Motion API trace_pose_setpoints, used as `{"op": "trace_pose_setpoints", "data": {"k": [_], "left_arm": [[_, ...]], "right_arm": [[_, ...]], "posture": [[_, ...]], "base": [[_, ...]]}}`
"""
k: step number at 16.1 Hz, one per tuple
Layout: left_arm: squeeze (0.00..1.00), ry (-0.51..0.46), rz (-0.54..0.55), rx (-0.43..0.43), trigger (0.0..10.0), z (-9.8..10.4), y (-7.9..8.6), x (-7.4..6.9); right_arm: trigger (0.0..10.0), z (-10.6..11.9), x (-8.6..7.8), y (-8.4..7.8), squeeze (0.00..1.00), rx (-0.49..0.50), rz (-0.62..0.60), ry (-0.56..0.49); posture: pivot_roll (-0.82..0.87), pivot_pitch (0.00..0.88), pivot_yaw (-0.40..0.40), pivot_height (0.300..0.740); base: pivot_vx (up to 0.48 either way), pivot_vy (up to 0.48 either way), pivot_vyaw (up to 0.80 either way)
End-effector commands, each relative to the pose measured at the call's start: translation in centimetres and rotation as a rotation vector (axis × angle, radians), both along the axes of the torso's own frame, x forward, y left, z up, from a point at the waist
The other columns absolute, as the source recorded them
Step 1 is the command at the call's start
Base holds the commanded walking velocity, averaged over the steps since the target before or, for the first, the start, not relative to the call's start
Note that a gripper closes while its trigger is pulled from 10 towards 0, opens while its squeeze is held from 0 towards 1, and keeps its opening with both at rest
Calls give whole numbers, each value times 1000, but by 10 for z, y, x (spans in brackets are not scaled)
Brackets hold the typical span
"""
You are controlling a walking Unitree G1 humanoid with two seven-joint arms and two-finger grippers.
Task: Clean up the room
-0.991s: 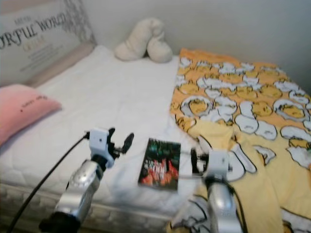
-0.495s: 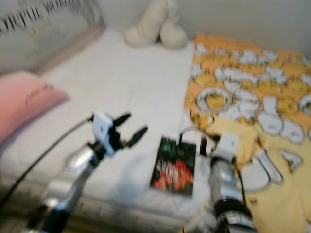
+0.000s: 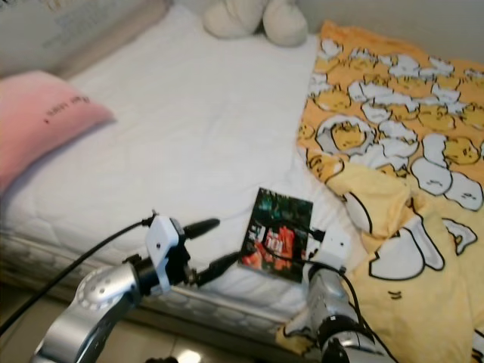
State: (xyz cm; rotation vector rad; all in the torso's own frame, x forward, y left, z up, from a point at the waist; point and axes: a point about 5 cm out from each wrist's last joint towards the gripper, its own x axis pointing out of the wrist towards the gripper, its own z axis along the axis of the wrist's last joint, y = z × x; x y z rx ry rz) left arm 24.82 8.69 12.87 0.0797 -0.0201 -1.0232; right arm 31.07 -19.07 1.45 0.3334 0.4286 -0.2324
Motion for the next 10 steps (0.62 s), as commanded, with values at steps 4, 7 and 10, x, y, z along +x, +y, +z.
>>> {"op": "trace_pose_setpoints", "data": {"k": [4,7,10], "left_arm": [[0,8,6,6,10000,0,-1,-7],[0,1,16,11,10000,2,0,-12],[0,-25,21,9,10000,2,-3,-18]], "right_arm": [[10000,-4,-2,38,0,9,128,-29],[10000,3,-6,77,0,-39,225,-147],[10000,7,-12,94,0,-39,254,-207]], "posture": [[204,252,-97,740],[211,227,-107,740],[219,208,-111,740]], "base": [[0,0,0],[0,0,0],[0,0,0]]}}
